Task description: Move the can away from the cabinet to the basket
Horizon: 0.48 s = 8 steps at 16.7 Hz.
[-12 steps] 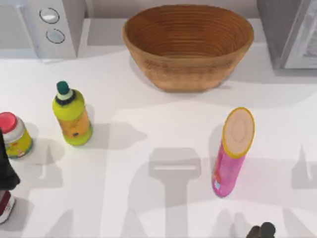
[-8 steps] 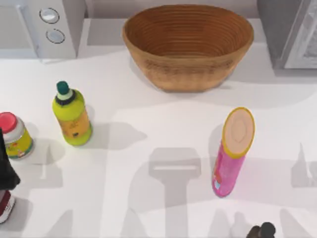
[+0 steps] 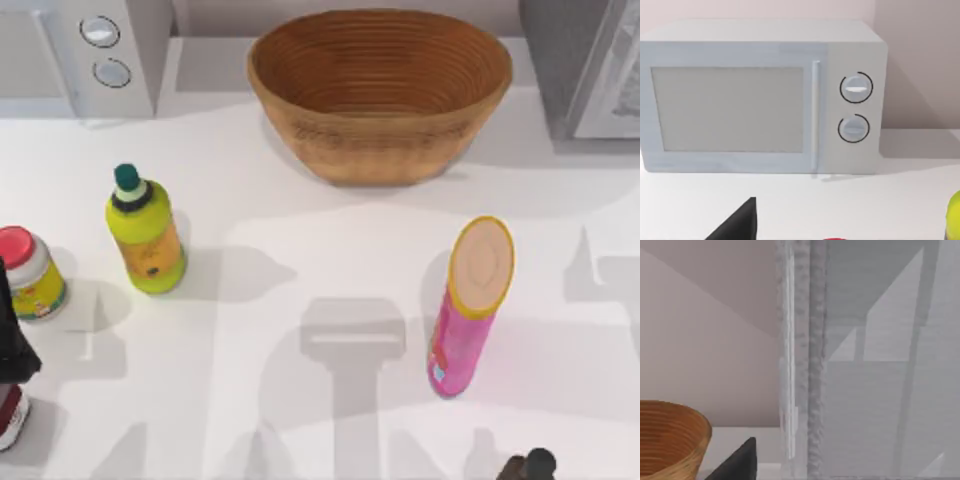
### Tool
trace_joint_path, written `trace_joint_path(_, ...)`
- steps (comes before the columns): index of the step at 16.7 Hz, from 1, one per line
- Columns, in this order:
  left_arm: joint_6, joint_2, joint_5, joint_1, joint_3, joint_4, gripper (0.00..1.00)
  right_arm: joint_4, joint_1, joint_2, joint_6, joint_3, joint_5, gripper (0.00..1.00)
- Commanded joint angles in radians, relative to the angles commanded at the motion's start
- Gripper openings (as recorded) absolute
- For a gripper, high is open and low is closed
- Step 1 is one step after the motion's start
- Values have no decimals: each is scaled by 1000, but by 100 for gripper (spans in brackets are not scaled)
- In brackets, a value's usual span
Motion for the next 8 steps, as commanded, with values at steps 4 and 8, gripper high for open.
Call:
trace_joint_path(4, 0, 0, 0, 0, 0, 0, 100, -94, 36, 288, 3, 399, 45, 100)
trace_joint_path(8, 0, 0, 0, 0, 0, 0, 100, -176, 74, 551, 6, 754, 84, 100)
